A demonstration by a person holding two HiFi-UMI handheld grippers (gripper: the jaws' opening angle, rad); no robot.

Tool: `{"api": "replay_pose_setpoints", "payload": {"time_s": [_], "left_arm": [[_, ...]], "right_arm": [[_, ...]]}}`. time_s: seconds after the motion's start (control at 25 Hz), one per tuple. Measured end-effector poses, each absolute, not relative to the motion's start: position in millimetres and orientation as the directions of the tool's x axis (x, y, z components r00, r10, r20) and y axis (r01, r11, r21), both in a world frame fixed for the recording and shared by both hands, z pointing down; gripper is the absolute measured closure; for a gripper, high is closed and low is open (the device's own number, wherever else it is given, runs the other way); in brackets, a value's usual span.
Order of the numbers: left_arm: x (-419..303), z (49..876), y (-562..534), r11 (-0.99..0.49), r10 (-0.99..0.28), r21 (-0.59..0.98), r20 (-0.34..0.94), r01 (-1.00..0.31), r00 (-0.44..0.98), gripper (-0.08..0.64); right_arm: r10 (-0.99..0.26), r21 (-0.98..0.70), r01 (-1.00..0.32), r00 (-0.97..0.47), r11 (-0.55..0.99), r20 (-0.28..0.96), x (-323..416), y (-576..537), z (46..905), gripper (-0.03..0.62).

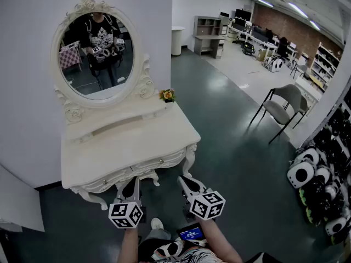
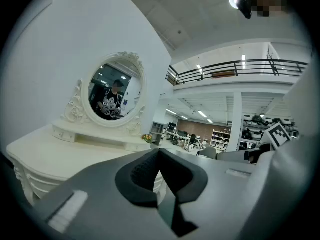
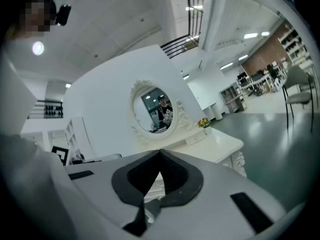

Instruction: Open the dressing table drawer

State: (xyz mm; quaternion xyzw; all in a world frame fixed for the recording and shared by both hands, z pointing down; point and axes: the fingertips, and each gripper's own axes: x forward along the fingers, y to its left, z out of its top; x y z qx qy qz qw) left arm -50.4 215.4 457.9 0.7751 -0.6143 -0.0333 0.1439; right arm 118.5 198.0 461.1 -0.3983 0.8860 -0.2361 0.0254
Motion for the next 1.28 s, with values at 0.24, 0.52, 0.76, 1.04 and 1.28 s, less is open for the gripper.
{"api": "replay_pose_setpoints", "payload": {"time_s": [0.24,0.52,0.76,1.04,1.28], "left_arm": [[-49.3,454.4,224.1,-0.199,-0.966,0.242,0.115,-0.95,0.231,0.528],[-47.7,462.8,217.8,-0.2,-0.96,0.249,0.144,-0.948,0.241,0.433],[-52.6,478.6,180.7,-0.199,-0.951,0.245,0.184,-0.949,0.247,0.434],[-84.9,510.7,69.8,-0.222,-0.93,0.188,0.252,-0.957,0.266,0.417],[-124.0,523.0,-35.2,-0.265,-0.903,0.17,0.301,-0.949,0.306,0.419]], "right_arm": [[-0.744,-0.28,-0.778,-0.624,0.562,0.24,119.3,202.8,476.5,0.591],[-0.78,-0.198,-0.824,-0.567,0.532,0.264,129.8,194.9,483.1,0.5],[-0.784,-0.19,-0.838,-0.545,0.511,0.297,129.2,159.3,498.0,0.495],[-0.781,-0.187,-0.857,-0.514,0.479,0.354,93.7,56.6,527.9,0.494],[-0.783,-0.169,-0.889,-0.455,0.425,0.424,51.3,-42.3,543.2,0.476]]}}
